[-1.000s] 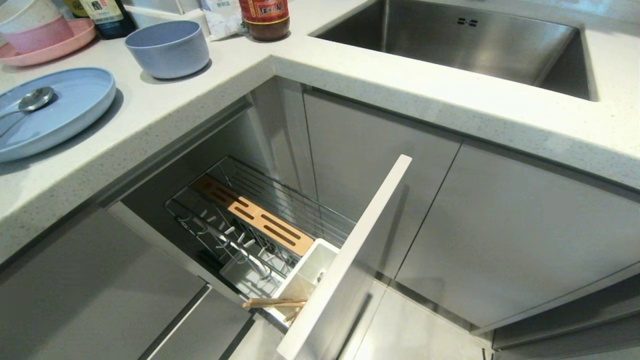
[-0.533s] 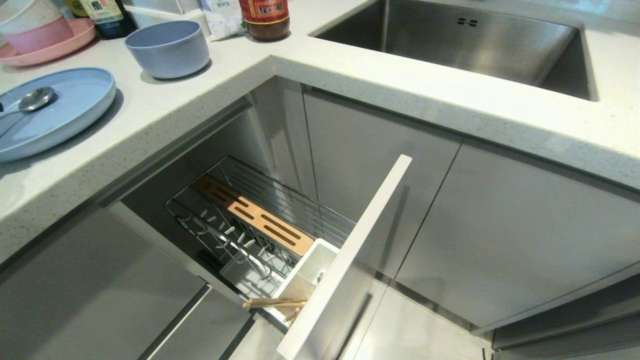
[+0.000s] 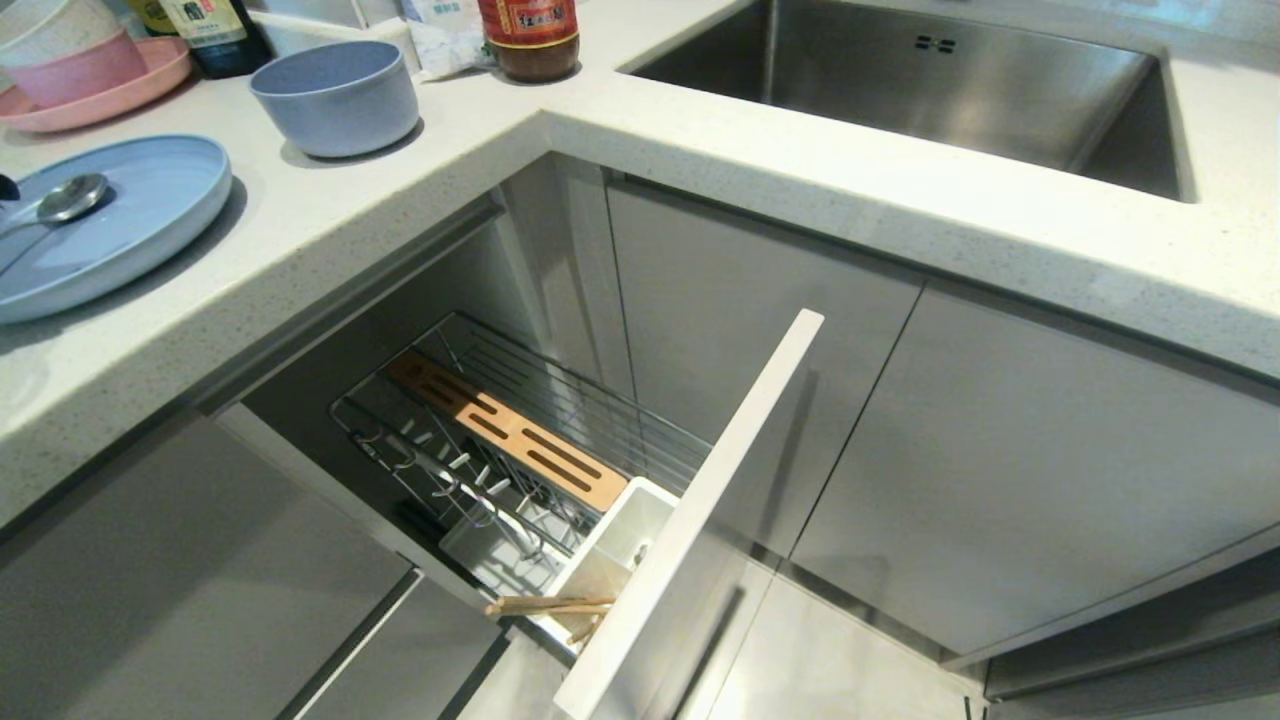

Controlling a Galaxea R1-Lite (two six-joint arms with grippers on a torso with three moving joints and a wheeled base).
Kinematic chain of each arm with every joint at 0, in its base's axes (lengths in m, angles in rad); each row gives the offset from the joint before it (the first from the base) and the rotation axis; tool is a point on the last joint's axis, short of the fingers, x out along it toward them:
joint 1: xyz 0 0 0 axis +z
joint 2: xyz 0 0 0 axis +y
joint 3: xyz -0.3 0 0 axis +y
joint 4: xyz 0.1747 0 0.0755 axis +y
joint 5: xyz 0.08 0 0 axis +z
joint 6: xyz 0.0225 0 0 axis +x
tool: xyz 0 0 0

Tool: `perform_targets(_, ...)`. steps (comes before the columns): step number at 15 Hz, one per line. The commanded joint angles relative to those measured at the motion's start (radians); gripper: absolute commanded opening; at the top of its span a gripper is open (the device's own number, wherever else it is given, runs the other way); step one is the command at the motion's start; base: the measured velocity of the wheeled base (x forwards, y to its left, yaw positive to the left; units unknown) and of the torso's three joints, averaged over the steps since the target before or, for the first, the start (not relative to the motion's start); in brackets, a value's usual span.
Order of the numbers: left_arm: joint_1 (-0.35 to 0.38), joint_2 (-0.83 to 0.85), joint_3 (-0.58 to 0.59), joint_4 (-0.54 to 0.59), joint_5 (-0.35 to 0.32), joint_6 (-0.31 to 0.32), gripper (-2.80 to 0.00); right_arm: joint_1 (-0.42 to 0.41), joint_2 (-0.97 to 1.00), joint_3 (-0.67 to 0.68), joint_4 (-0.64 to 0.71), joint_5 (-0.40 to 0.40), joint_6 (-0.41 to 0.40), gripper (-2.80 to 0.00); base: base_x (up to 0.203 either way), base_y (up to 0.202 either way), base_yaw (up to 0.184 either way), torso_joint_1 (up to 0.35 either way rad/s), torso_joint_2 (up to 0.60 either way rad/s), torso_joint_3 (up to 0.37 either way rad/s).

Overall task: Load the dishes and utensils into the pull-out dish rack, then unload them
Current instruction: Pick up the spoon and place it in the cupboard

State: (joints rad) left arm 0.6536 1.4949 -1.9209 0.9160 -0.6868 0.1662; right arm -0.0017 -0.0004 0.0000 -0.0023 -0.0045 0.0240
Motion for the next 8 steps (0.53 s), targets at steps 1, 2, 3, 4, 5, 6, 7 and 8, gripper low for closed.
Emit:
perform_targets(1,0.000,0.011,0.000,0.004,-0.003,0.004,0.00,0.000,-0.004,0.002,-0.001,0.000,0.001,-2.80,0.000,0.000,0.000,0.000,0.00,0.000)
perform_targets(2,0.000,0.013,0.000,0.004,-0.002,0.005,0.00,0.000,-0.003,0.002,0.000,0.000,0.001,-2.80,0.000,0.000,0.000,0.000,0.00,0.000)
perform_targets(3,0.000,0.018,0.000,0.003,-0.002,0.006,0.00,0.000,-0.004,0.002,0.001,0.000,-0.001,-2.80,0.000,0.000,0.000,0.000,0.00,0.000)
perform_targets(4,-0.003,0.019,0.000,0.003,-0.002,0.006,0.00,0.000,-0.003,0.002,-0.001,0.000,0.000,-2.80,0.000,0.000,0.000,0.000,0.00,0.000)
perform_targets(5,-0.008,0.022,0.000,0.003,-0.002,0.006,0.00,0.000,-0.003,0.002,-0.001,0.000,0.000,-2.80,0.000,0.000,0.000,0.000,0.00,0.000)
perform_targets(6,-0.009,0.027,0.003,0.002,-0.003,0.006,0.00,0.000,-0.004,0.002,0.000,0.000,0.001,-2.80,0.000,0.000,0.000,0.000,0.00,0.000)
perform_targets(7,-0.013,0.030,0.004,-0.007,-0.003,0.004,0.00,0.000,-0.003,0.002,-0.001,0.000,0.001,-2.80,0.000,0.000,0.000,0.000,0.00,0.000)
perform_targets(8,-0.014,0.030,0.009,-0.012,-0.003,0.004,0.00,0.000,-0.003,0.002,0.000,0.000,0.000,-2.80,0.000,0.000,0.000,0.000,0.00,0.000)
